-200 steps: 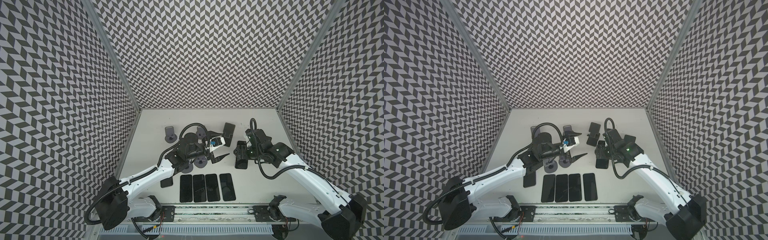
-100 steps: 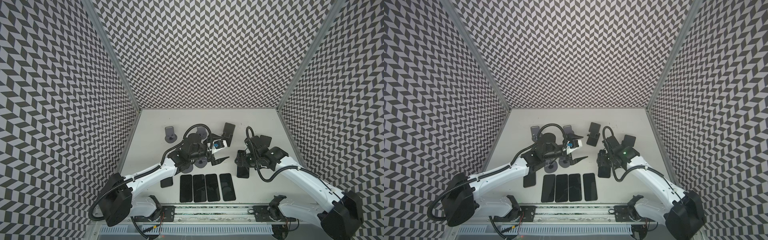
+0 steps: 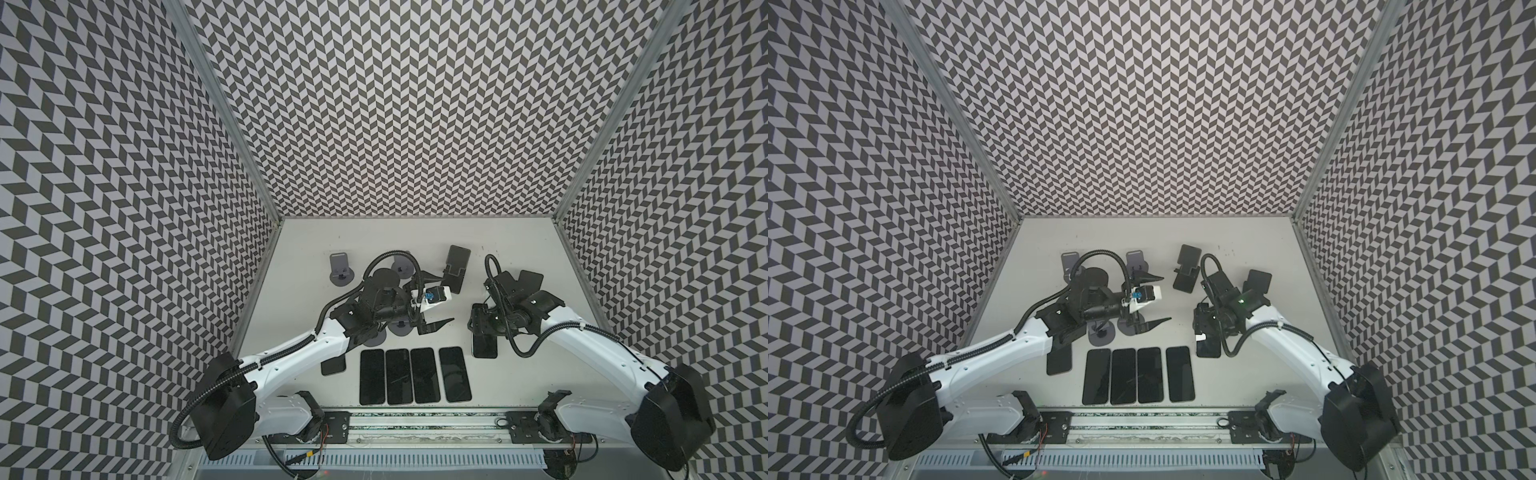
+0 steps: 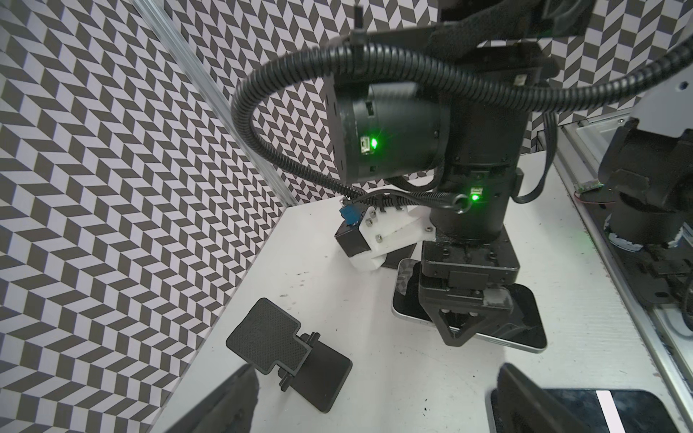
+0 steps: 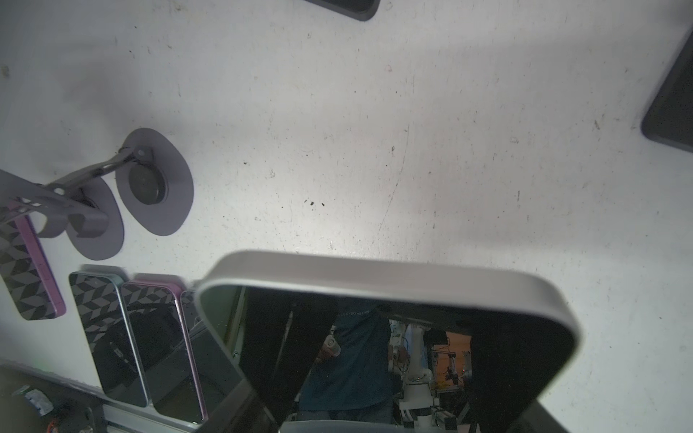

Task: Remove the phone from the phone stand
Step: Place the phone at the center of the table.

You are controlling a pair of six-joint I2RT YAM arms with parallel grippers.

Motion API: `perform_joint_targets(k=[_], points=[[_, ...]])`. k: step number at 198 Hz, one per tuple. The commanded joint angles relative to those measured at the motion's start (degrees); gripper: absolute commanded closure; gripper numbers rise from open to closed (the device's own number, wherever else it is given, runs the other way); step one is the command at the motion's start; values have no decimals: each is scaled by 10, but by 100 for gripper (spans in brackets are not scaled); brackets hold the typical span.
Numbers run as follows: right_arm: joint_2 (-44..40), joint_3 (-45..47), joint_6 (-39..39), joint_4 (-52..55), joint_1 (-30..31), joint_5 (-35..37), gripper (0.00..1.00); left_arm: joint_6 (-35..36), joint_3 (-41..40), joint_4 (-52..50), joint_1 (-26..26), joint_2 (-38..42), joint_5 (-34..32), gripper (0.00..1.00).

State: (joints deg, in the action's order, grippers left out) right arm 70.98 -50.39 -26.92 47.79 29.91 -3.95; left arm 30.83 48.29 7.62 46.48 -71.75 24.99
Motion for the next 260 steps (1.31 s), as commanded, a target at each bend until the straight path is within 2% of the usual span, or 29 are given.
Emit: perform_joint_targets(k=[1,96,164,260], points=[[-3,-4,8,-23,-3,-6,53,13,-12,-3,-8,15,11,1],[-6,12,28,-38,-2,3,54,8,-32,7,-21,21,43,1],[5,37,39,-46,-2,-17,54,12,-25,4,-22,9,45,1],[62,48,48,-67,-3,-20,54,9,-20,-6,-23,8,44,1]])
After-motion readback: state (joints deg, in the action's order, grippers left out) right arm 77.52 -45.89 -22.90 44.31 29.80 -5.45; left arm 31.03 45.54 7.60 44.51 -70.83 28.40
